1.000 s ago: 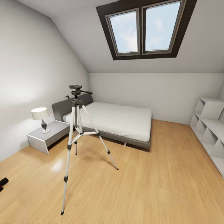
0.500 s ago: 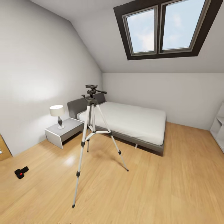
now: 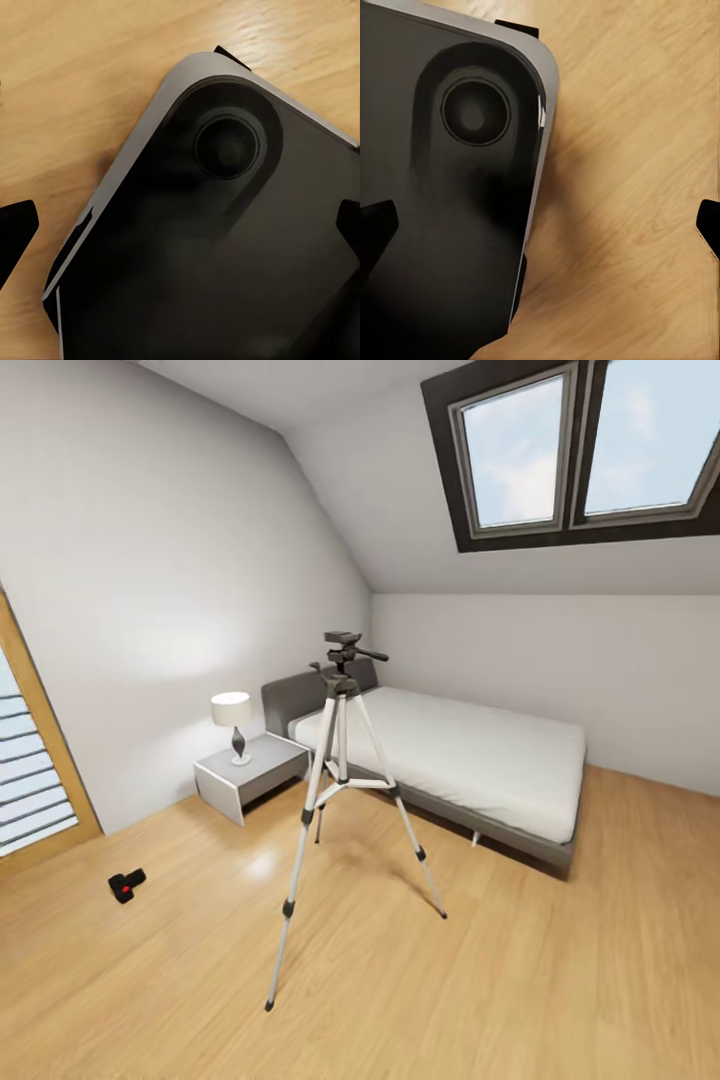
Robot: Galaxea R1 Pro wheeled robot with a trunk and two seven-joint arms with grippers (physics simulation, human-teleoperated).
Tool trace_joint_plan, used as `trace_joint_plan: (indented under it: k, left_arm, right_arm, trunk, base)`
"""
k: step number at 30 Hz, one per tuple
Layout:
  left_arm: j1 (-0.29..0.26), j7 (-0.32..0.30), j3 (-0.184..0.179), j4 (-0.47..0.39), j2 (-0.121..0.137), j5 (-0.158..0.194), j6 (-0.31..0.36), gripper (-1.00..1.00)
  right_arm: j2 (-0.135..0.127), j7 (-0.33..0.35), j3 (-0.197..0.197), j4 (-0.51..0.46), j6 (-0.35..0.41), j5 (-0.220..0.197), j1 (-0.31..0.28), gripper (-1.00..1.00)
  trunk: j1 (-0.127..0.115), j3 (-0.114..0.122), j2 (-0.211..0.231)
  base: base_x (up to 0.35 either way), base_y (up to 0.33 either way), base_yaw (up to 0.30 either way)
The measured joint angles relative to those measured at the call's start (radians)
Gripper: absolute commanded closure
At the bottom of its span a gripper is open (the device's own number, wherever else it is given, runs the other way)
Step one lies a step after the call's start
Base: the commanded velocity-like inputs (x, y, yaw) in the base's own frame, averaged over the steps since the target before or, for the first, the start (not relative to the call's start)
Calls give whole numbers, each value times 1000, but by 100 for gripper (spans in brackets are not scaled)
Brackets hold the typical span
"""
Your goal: Attach the digital camera to the camera tripod in the bedroom.
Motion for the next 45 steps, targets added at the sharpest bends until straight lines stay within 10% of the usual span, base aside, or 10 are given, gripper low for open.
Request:
trace_joint_plan:
  k: [45]
  left_arm:
    - [0, 0, 0, 0, 1, 0, 0, -100]
  right_arm:
    - [0, 1, 0, 0, -1, -2, 0, -100]
  trunk:
    - [0, 0, 0]
  base:
    - [0, 0, 272]
